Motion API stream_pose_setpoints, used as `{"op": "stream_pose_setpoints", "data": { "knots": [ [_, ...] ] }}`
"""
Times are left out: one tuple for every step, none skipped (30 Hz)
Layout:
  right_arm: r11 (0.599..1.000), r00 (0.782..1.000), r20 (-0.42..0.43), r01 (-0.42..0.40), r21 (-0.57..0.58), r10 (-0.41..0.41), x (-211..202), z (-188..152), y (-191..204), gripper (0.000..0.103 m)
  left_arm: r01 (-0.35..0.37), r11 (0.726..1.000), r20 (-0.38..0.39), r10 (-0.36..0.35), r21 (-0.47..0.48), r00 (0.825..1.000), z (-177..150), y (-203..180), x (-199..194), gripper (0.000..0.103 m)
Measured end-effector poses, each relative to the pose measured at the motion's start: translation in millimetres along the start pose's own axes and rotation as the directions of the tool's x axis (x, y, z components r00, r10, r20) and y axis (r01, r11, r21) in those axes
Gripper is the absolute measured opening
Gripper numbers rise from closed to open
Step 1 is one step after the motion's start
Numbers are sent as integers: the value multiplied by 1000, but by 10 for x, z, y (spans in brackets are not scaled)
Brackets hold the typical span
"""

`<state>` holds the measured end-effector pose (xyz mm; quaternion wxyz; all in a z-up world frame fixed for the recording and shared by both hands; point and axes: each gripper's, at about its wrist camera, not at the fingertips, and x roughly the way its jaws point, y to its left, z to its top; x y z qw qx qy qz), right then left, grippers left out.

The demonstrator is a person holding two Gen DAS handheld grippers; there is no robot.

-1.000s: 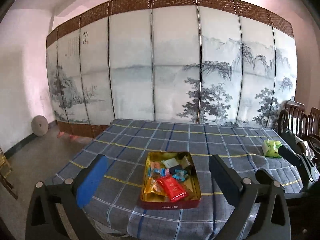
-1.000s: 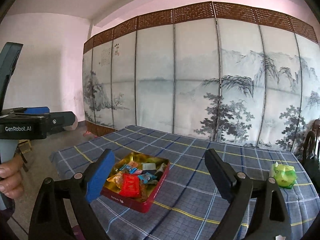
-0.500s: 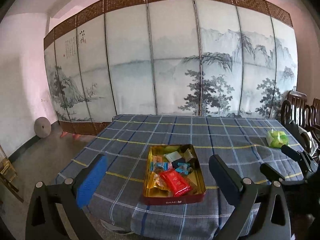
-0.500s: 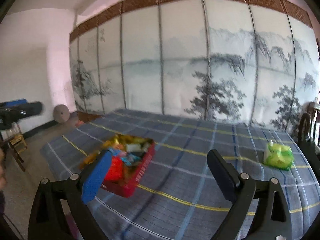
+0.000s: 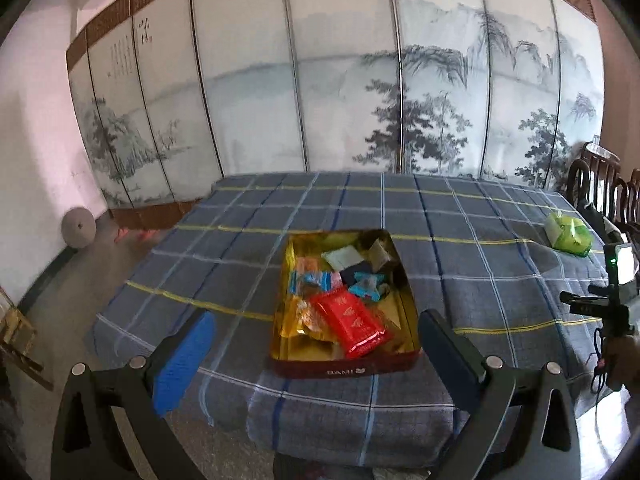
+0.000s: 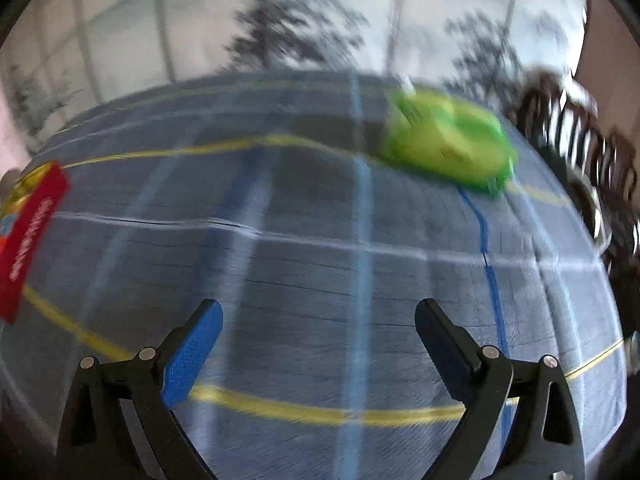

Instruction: Organize snacks

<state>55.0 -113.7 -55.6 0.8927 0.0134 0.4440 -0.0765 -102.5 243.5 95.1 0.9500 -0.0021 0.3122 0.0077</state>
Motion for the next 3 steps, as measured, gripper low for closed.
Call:
{"op": "stream_pose_setpoints", "data": {
  "knots": [
    [1000,1000,-16,3,24,-2,72,12,-95,95,-4,1000,-9,4,-7,1000,6,12,29,103],
    [999,999,-31,6,39,-5,137,28,-160,96,-24,1000,-14,24,-5,1000,11,12,58,103],
    [999,999,-39,10,45,-8,194,46,-207,97,-45,999,-15,45,3,999,14,1,71,103]
  ]
}}
